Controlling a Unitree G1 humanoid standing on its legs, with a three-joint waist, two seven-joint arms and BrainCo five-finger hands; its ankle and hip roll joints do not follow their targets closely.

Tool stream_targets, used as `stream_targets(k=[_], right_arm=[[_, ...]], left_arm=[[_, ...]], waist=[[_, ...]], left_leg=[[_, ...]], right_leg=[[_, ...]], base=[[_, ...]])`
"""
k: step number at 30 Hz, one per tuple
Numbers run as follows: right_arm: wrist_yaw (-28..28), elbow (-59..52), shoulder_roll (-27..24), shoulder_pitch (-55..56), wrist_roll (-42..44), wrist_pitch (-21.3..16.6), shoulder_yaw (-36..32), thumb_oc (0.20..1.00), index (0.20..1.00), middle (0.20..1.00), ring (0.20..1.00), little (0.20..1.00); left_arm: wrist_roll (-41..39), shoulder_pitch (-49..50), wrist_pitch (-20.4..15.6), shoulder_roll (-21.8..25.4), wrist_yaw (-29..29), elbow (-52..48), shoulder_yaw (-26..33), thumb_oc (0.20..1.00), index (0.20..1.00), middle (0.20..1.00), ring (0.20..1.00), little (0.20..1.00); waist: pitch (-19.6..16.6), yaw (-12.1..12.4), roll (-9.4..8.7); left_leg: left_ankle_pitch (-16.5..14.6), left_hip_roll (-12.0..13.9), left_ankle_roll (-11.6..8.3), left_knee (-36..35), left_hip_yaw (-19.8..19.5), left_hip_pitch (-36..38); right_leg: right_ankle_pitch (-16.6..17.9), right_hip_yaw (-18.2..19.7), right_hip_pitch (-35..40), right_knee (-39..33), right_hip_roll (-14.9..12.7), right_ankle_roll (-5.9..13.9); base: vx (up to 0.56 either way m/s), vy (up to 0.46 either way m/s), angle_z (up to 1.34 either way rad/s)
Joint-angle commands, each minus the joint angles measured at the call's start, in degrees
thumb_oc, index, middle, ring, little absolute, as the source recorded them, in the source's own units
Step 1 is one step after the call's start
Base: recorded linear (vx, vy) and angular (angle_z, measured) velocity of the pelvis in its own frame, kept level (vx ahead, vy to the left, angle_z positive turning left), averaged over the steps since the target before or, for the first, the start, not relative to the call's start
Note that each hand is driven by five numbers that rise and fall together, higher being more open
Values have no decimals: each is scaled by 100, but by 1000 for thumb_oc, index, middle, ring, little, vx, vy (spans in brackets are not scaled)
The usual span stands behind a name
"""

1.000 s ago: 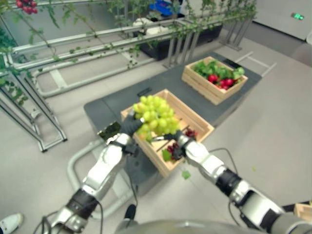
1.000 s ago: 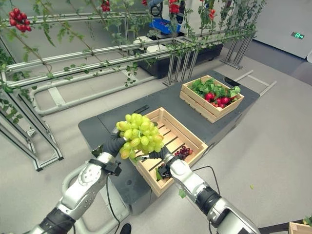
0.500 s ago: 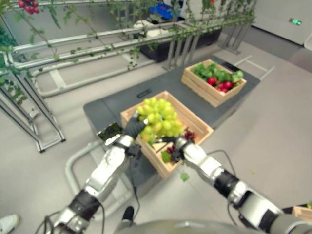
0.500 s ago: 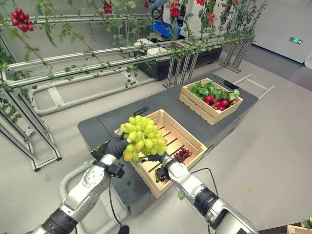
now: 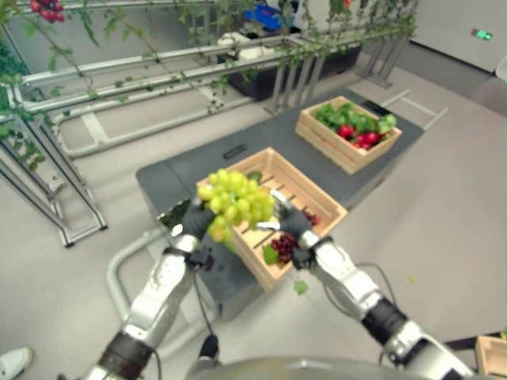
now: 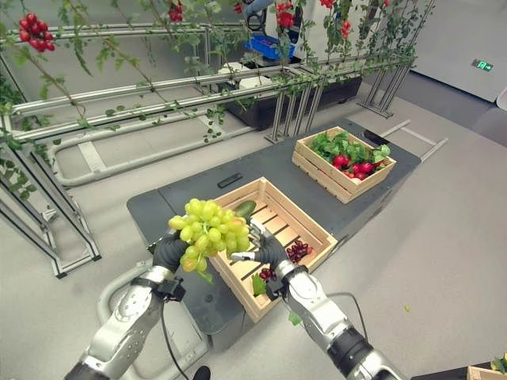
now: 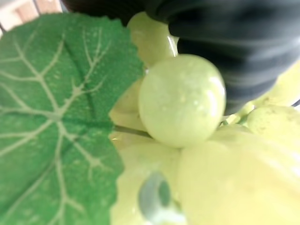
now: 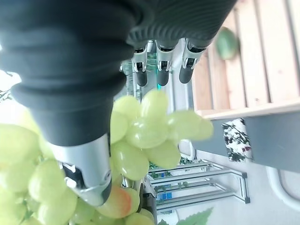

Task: Pick up the fruits from the basket on one side to the basket on the other side

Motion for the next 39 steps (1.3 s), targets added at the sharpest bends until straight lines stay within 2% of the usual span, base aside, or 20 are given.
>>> stream_targets(k=[1,14,39], right_arm=[[190,-355,197,-123,421,-436,-212,1000,1000,1000,1000,1000],[54,-251,249,-452,-46,-425,-17,1000,1000,1000,1000,1000],[-137,296,703,-1260,-165,-371,530,1000,1000,1000,1000,1000]], left_arm=[[-11,-234,-344,-56,-111,-167,312,200,200,200,200,200],[-25,-449,-308,-172,-221,-99,-48,200,200,200,200,200],[-175,-901,-255,-301,-181,-67,-763,200,200,200,200,200]], waist=[[-166,31,-171],[-192,6,-173],[-148,77,-188]], left_leg=[[-776,-166,283,1,306,489],[-805,-143,285,1,321,525],[-833,-160,321,1,280,537]], right_leg=[[-205,36,3,35,-93,452],[-234,66,18,40,-86,433],[-272,90,37,62,-82,402]], base=[[0,0,0],[0,0,0],[-1,0,0]])
